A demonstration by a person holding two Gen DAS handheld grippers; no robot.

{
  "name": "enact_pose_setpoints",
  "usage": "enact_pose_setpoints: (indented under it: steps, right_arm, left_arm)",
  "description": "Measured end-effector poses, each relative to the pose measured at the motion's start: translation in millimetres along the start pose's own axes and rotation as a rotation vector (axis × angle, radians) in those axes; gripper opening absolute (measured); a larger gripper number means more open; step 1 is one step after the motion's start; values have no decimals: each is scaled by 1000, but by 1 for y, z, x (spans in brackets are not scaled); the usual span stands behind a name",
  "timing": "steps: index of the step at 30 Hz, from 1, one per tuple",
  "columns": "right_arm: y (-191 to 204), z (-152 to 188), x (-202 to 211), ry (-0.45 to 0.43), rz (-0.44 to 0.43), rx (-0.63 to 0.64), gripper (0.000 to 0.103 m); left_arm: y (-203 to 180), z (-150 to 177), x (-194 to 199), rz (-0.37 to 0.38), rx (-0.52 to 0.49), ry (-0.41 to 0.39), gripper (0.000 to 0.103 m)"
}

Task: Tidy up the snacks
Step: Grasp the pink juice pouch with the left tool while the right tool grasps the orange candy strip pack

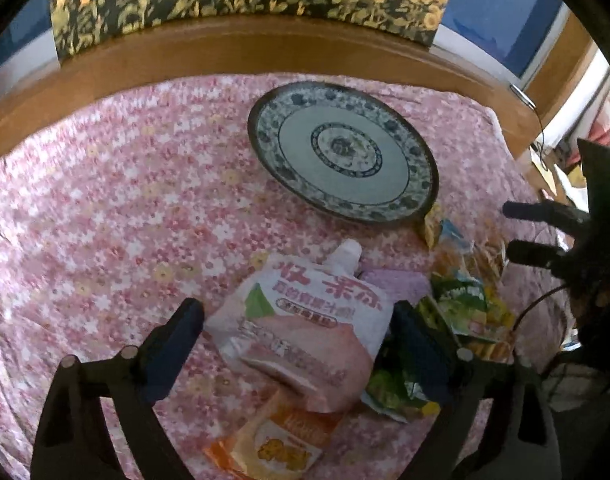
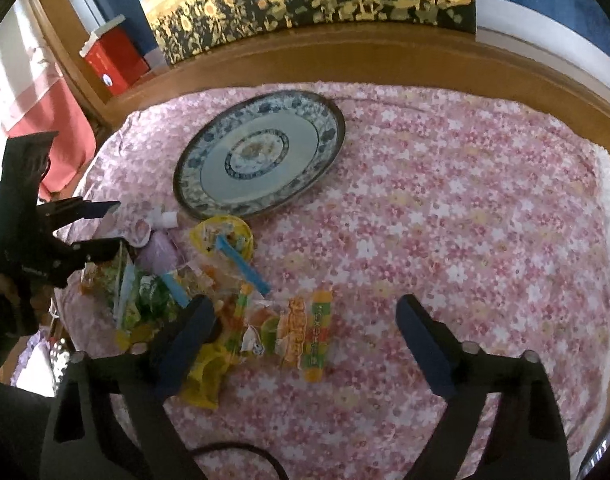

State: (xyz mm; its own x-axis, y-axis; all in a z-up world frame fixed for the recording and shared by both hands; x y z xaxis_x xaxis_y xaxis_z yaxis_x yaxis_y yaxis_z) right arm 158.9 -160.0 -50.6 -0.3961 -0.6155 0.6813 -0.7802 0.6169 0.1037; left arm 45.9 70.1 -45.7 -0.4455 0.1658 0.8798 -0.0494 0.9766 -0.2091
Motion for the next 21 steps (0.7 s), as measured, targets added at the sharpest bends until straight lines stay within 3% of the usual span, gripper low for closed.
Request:
enact_pose_setpoints:
  steps: [2,5,9,21]
  right_arm:
    - [2,1,-5,29,7,7,85]
    - [7,4,-13,66,8,20,69]
    - [18,6,-18,73,22,59,35]
    - [2,15,3,-1,-10,-13,33]
  left_arm:
    - [-3,1,-5,-7,-5,26,91]
    - [-7,0,-2,-10,-11,17,89]
    - [-13,0,8,-17,-21,-20,89]
    - [-1,-7,45,-63,55,-123,89]
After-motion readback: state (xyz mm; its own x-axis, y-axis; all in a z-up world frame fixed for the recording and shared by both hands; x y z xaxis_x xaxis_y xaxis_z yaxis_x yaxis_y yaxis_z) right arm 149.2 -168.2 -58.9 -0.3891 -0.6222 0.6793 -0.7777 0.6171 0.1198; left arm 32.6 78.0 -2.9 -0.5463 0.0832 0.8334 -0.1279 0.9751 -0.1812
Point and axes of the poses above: each gripper's, at about its wrist camera, not at the fingertips, and x roughly against the way its jaws point, y to its left, z to its underside, the point moved 1 cm from there along -x, roughly the way its jaws point, and after that the axes turned 3 degrees about z, right-handed, at the moved point
